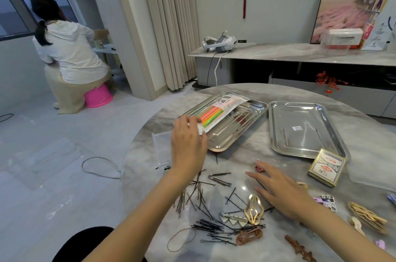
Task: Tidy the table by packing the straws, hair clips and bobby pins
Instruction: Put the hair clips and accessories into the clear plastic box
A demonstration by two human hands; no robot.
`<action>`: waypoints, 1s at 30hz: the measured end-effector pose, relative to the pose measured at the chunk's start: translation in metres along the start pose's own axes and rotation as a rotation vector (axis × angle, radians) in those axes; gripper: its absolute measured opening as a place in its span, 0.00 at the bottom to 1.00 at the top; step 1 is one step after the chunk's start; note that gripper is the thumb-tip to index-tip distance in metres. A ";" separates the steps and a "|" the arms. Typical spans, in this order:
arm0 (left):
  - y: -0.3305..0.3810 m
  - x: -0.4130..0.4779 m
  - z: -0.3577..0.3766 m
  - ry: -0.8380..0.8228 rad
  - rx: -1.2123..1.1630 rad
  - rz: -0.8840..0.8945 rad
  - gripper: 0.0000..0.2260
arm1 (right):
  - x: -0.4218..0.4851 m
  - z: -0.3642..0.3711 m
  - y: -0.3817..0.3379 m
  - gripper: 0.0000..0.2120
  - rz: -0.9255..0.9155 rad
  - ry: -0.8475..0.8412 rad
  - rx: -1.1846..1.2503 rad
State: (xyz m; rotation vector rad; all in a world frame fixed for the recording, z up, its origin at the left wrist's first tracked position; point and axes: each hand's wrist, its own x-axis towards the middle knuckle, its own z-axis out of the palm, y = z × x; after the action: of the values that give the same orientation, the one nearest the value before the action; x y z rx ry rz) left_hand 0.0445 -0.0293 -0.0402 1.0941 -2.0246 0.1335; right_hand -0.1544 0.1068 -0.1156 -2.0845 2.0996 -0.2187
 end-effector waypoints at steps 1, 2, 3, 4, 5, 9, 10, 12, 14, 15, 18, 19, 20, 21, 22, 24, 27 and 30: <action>-0.010 0.002 -0.007 0.008 0.011 -0.053 0.11 | 0.000 0.000 0.000 0.22 -0.001 -0.002 -0.003; -0.019 0.003 -0.013 -0.001 0.017 -0.122 0.12 | 0.000 0.001 0.000 0.22 -0.003 0.000 -0.001; -0.027 0.003 -0.018 -0.032 0.018 -0.212 0.13 | 0.000 0.002 0.000 0.22 -0.002 -0.002 -0.002; -0.035 0.002 -0.021 -0.077 0.009 -0.323 0.15 | 0.000 0.002 0.000 0.22 0.001 -0.008 -0.004; -0.043 0.002 -0.024 -0.126 -0.014 -0.450 0.17 | 0.000 0.002 -0.001 0.22 0.004 -0.021 -0.007; -0.068 -0.011 -0.032 -0.228 -0.170 -0.751 0.22 | 0.001 0.003 -0.005 0.24 0.015 -0.083 -0.032; -0.074 -0.016 -0.031 -0.243 -0.205 -0.757 0.23 | 0.000 0.003 -0.007 0.24 0.011 -0.096 -0.049; -0.082 -0.023 -0.031 -0.282 -0.303 -0.823 0.24 | -0.002 0.001 -0.010 0.32 0.009 -0.114 -0.051; -0.088 -0.025 -0.030 -0.319 -0.423 -0.969 0.26 | -0.002 0.002 -0.011 0.53 0.017 -0.125 -0.061; -0.090 -0.026 -0.030 -0.338 -0.484 -1.047 0.27 | -0.003 0.003 -0.011 0.57 0.028 -0.120 -0.060; -0.093 -0.023 -0.028 -0.404 -0.683 -1.176 0.24 | -0.003 0.003 -0.011 0.56 0.043 -0.092 0.001; -0.091 -0.022 -0.029 -0.423 -0.759 -1.186 0.20 | -0.004 0.003 -0.013 0.54 0.045 -0.083 0.015; -0.089 -0.020 -0.031 -0.437 -0.830 -1.193 0.16 | -0.004 0.003 -0.013 0.51 0.045 -0.079 0.027; -0.086 -0.018 -0.032 -0.441 -0.886 -1.204 0.13 | -0.004 0.003 -0.013 0.48 0.046 -0.076 0.037; -0.083 -0.016 -0.034 -0.437 -0.930 -1.215 0.11 | -0.004 0.003 -0.013 0.47 0.044 -0.074 0.045; -0.077 -0.013 -0.037 -0.426 -0.971 -1.257 0.10 | -0.004 0.003 -0.014 0.46 0.045 -0.074 0.058; -0.071 -0.011 -0.041 -0.417 -0.990 -1.312 0.12 | -0.002 0.004 -0.011 0.48 0.055 -0.067 0.069; -0.065 -0.009 -0.047 -0.400 -1.090 -1.369 0.08 | 0.000 0.004 -0.011 0.42 0.051 -0.071 0.073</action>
State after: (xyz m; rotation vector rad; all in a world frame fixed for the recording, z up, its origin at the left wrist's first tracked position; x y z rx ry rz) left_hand 0.1232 -0.0429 -0.0327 1.4636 -0.8746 -1.7233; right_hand -0.1426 0.1069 -0.1170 -1.9658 2.0692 -0.2079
